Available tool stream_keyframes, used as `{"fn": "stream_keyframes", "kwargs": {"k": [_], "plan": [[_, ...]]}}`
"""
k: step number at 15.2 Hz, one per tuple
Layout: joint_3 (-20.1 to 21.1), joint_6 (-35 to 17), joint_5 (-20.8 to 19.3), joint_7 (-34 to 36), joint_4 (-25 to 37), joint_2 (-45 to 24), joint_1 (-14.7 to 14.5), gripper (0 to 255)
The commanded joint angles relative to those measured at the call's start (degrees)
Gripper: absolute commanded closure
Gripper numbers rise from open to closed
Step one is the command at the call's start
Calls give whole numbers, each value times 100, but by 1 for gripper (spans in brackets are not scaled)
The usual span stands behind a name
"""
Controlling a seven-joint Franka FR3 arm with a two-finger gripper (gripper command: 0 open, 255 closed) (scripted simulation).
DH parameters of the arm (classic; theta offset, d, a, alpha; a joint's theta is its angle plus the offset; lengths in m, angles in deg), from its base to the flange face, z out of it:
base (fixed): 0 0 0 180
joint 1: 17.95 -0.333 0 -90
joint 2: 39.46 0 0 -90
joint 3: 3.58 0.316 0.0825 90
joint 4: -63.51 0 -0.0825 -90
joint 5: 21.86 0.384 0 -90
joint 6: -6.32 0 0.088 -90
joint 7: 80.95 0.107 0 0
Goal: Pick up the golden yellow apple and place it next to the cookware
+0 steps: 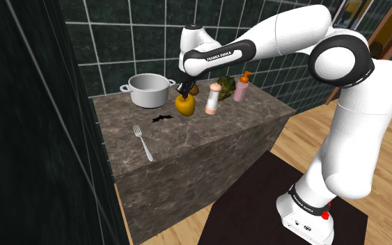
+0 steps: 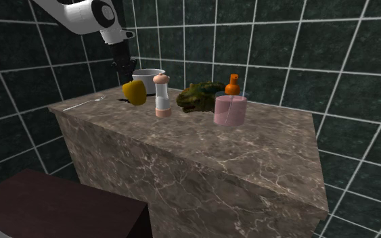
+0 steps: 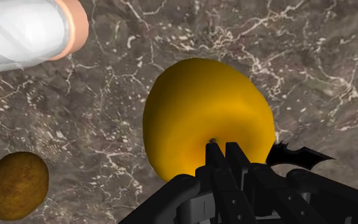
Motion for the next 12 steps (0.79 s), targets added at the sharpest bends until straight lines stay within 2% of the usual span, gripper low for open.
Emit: {"fn": "stream_keyframes", "kwargs": {"k": [1, 7, 8, 12], "plan": [[2, -38, -6, 17, -33, -1, -7, 255], [2, -38, -6, 17, -33, -1, -7, 255], [2, -38, -6, 17, -33, -1, -7, 0], [2, -38, -6, 17, -32, -1, -7, 0]]}}
